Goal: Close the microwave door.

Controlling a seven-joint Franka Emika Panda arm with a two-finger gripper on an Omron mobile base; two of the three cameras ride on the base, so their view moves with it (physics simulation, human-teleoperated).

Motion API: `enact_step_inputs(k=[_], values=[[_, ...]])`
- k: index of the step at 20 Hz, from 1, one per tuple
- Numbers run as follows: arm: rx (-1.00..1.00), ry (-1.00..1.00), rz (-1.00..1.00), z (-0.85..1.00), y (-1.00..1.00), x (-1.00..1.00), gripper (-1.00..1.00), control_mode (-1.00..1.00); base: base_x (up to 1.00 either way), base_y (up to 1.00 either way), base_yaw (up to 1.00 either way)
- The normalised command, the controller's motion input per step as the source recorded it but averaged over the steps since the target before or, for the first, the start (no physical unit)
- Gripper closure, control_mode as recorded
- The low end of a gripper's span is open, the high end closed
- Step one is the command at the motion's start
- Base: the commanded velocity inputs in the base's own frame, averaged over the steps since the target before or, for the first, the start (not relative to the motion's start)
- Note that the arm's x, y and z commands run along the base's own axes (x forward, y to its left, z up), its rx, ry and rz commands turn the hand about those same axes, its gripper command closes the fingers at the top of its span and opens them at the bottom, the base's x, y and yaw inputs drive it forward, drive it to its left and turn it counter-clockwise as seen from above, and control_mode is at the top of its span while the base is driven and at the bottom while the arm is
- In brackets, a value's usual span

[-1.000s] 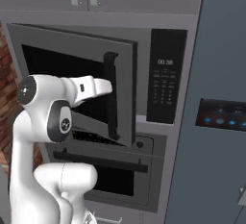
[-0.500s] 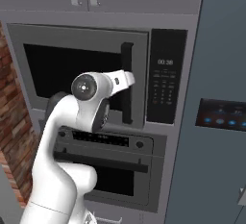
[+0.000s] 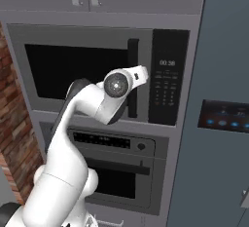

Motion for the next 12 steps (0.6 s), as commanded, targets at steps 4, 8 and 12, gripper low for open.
enact_step_inputs(k=[4,8,12], values=[[0.02,-0.01,0.05,0.00,0.00,0.32,-1.00,-1.00,0.00,0.00,0.00],[0.00,0.00,0.00,0.00,0.00,0.00,-1.00,-1.00,0.00,0.00,0.00],[0.00,0.00,0.00,0.00,0.00,0.01,-1.00,-1.00,0.00,0.00,0.00]])
